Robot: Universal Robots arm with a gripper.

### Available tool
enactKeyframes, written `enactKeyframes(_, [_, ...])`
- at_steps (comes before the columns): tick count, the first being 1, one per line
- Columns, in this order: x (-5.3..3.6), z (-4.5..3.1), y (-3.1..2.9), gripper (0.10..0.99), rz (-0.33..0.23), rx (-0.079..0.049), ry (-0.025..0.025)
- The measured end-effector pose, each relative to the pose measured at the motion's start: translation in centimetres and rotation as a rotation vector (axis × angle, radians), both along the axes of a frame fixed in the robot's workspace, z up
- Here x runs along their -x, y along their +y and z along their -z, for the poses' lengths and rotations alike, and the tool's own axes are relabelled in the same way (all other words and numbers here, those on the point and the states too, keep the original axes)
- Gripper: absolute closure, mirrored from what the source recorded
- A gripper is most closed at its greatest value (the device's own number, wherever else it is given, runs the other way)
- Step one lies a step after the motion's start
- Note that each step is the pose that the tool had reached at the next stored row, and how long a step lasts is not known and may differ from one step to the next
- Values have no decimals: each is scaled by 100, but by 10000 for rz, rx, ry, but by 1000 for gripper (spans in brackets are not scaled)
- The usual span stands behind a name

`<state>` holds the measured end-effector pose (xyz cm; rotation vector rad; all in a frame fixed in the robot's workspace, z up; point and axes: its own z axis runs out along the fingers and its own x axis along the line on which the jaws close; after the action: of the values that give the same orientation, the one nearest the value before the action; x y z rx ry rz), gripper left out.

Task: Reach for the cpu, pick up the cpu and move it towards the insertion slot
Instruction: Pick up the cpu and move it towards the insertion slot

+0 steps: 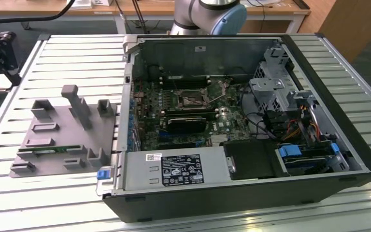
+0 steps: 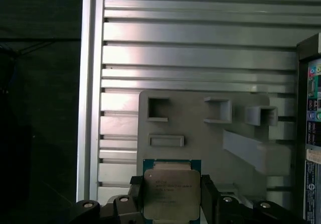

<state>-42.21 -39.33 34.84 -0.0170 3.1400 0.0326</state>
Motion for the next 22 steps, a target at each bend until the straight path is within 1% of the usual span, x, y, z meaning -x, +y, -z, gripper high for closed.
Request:
enactKeyframes(13, [0,-176,12,545,-1,0,0])
enactKeyframes(17, [0,-218,13,545,-1,0,0])
enactKeyframes(22, [0,-305,14,545,-1,0,0])
